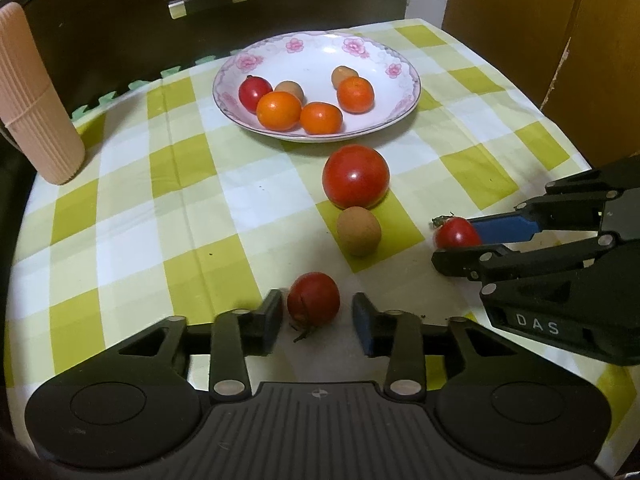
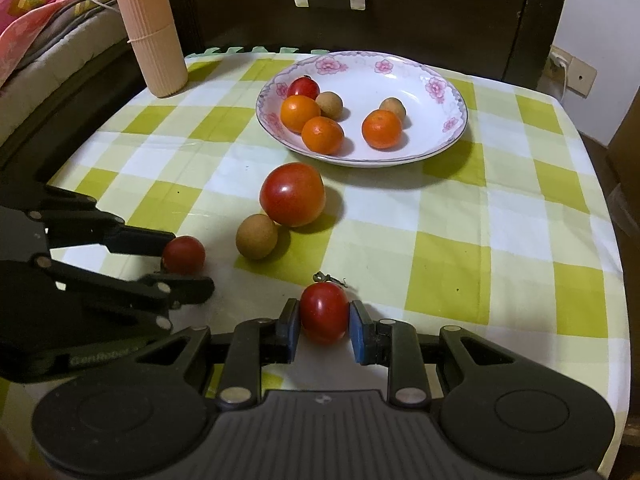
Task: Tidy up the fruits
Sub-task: 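Close the right tool on a small red tomato while the left tool holds its tomato, then carry both held red tomatoes over the white flowered plate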
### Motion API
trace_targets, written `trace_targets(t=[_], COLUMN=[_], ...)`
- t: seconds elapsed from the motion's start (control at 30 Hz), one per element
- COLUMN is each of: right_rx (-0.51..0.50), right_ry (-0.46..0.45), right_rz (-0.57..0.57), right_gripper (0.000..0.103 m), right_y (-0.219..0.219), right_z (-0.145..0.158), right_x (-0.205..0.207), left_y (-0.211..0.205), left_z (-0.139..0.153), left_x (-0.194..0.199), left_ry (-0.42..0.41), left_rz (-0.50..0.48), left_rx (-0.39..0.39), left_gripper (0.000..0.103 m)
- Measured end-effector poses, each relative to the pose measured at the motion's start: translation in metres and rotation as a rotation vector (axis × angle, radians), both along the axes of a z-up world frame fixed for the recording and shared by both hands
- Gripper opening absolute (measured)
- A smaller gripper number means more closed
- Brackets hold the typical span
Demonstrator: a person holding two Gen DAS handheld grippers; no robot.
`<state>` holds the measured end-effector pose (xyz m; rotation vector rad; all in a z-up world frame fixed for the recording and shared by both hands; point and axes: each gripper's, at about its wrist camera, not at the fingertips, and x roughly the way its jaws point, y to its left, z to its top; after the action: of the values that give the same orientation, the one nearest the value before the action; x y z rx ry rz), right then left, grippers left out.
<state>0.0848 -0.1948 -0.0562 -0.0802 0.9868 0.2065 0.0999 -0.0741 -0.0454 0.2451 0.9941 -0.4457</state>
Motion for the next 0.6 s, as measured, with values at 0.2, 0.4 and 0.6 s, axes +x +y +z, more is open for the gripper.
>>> trace_targets(t=[0.2,0.4,0.6], right_rx=[0.005,0.003,0.000], right_ry=[0.001,-0.004,0.000], right_rz=[-0.002,-0.016,-0.009], right_gripper=[0.026,0.026,0.025], right_y=[-0.0007,-0.0020,0.0009], right_z=[0.0002,0.0003,0.0011], right_x=[0.0000,0.0022,0.0027], left_y=[-0.0002,-0.0005,-0.0012], left_z=[-0.0006,-0.0002,0.0021], left_x=[0.0016,0.0030,0.0043], left_ry=[0.000,-0.008,-0.005], left_rz=[0.011,0.019,0.014], left_rx=[-0.003,0.000,0.004], left_gripper=[0.057,0.049,0.035])
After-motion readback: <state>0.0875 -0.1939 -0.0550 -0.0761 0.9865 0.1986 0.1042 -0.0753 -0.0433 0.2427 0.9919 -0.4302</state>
